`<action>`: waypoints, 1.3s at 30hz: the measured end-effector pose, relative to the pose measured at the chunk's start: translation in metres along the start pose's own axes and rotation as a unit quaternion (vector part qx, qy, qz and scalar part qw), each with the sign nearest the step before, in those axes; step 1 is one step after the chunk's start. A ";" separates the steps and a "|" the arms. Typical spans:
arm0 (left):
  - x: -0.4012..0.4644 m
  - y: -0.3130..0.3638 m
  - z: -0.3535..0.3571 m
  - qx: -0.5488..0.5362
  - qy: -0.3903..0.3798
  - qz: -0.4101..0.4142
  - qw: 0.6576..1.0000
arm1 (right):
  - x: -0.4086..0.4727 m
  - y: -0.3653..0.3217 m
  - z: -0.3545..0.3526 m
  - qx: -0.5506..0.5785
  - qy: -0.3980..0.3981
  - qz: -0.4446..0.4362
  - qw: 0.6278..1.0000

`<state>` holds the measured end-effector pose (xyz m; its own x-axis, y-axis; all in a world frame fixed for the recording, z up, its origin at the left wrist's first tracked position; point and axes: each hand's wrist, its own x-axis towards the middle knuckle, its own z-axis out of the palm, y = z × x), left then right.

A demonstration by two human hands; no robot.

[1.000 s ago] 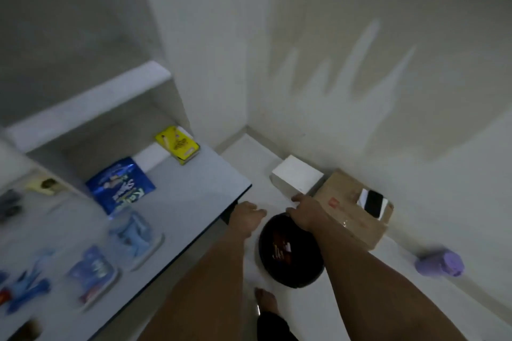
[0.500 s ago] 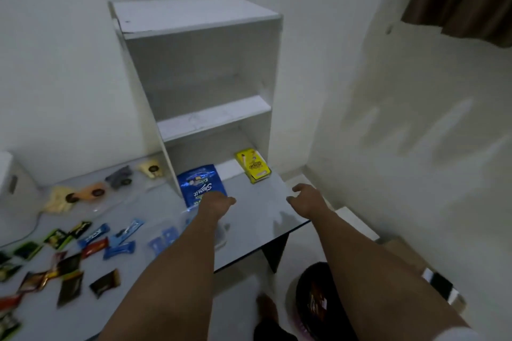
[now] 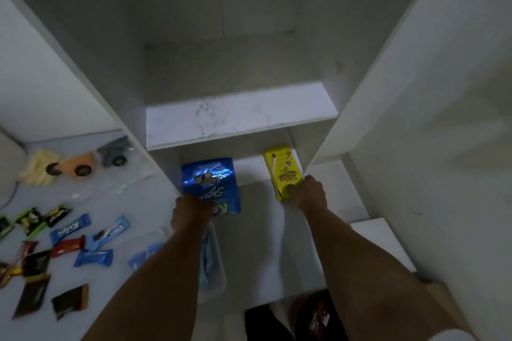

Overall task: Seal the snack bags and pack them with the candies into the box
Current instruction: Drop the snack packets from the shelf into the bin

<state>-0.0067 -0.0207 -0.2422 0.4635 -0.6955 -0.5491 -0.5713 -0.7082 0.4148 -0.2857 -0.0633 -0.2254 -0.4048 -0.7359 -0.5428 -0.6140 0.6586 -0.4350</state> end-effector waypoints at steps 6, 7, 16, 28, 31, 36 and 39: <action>0.017 0.015 0.016 0.018 0.020 -0.071 0.997 | 0.039 -0.023 0.014 -0.007 -0.016 0.040 0.999; 0.018 0.018 0.014 0.023 0.028 -0.076 0.996 | 0.039 -0.027 0.015 -0.007 -0.013 0.036 0.999; 0.028 0.022 0.013 0.018 0.032 -0.099 0.994 | 0.046 -0.031 0.011 0.051 -0.039 0.019 0.998; 0.020 0.041 -0.001 -0.063 -0.019 -0.033 0.997 | 0.045 -0.008 0.021 0.169 -0.070 0.008 0.983; 0.002 0.040 -0.005 -0.141 -0.030 0.009 0.990 | 0.016 -0.006 0.013 0.203 -0.065 0.004 0.977; -0.046 0.037 -0.012 -0.231 -0.067 0.041 0.970 | -0.036 0.017 -0.004 0.273 -0.041 -0.005 0.961; -0.085 0.031 -0.012 -0.232 -0.098 0.095 0.963 | -0.075 0.045 -0.016 0.323 -0.018 0.007 0.946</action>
<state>-0.0556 0.0151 -0.1745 0.2178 -0.8137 -0.5390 -0.2477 -0.5803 0.7758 -0.2933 0.0191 -0.1924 -0.3785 -0.7289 -0.5705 -0.0614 0.6348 -0.7702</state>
